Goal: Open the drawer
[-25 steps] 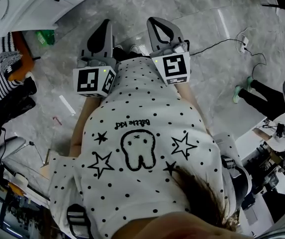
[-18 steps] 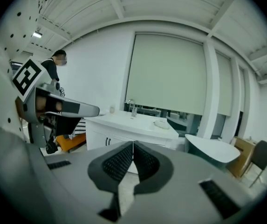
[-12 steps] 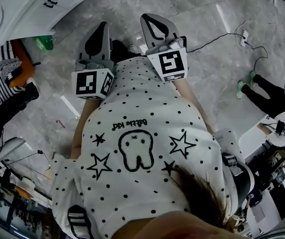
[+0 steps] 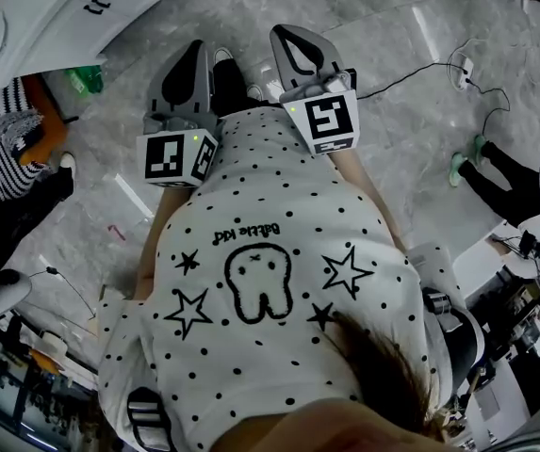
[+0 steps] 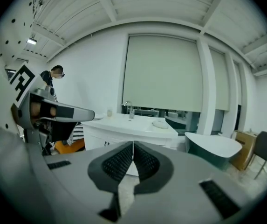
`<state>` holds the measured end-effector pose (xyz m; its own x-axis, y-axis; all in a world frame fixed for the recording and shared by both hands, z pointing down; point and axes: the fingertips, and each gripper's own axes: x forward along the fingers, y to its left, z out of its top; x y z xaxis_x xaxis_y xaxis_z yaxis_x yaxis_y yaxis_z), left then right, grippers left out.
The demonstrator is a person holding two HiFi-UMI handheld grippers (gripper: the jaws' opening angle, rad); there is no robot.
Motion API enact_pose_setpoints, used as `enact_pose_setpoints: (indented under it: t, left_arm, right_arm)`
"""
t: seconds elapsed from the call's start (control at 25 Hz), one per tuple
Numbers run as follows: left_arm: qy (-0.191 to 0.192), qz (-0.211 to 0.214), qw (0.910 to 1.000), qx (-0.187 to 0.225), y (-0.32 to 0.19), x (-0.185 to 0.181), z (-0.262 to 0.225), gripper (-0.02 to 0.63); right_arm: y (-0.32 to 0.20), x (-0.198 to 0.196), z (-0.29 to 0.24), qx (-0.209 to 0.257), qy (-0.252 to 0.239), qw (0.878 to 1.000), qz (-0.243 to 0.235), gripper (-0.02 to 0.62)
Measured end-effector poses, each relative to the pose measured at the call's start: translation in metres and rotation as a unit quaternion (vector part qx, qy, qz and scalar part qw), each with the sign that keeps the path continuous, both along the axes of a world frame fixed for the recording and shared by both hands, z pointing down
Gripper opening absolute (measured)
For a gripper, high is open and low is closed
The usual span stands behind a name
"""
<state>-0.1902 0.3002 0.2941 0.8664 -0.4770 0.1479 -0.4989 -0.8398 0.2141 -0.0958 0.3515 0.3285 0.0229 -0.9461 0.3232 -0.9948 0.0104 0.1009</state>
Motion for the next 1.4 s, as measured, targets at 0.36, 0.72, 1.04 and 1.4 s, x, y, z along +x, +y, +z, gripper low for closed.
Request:
enact_pose_setpoints:
  t: [0.36, 0.72, 1.04, 1.4]
  left_arm:
    - [0.009, 0.006, 0.9999, -0.009, -0.046, 0.016, 0.007, 0.005]
    - [0.013, 0.018, 0.9994, -0.026, -0.174, 0.025, 0.004, 0.005]
    - [0.010, 0.027, 0.9995, -0.016, -0.180, 0.030, 0.001, 0.005]
    - [0.019, 0.001, 0.9997, -0.014, -0.193, 0.023, -0.005, 0.004]
  right_arm:
    - [-0.035, 0.025, 0.003, 0.003, -0.001, 0.999, 0.033, 0.014]
    - [-0.151, 0.035, 0.004, -0.021, 0.002, 0.999, 0.049, 0.014]
    - [-0.155, 0.040, 0.000, -0.023, -0.010, 0.998, 0.060, 0.014]
    - [-0.167, 0.039, -0.005, -0.010, -0.004, 0.999, 0.043, 0.014]
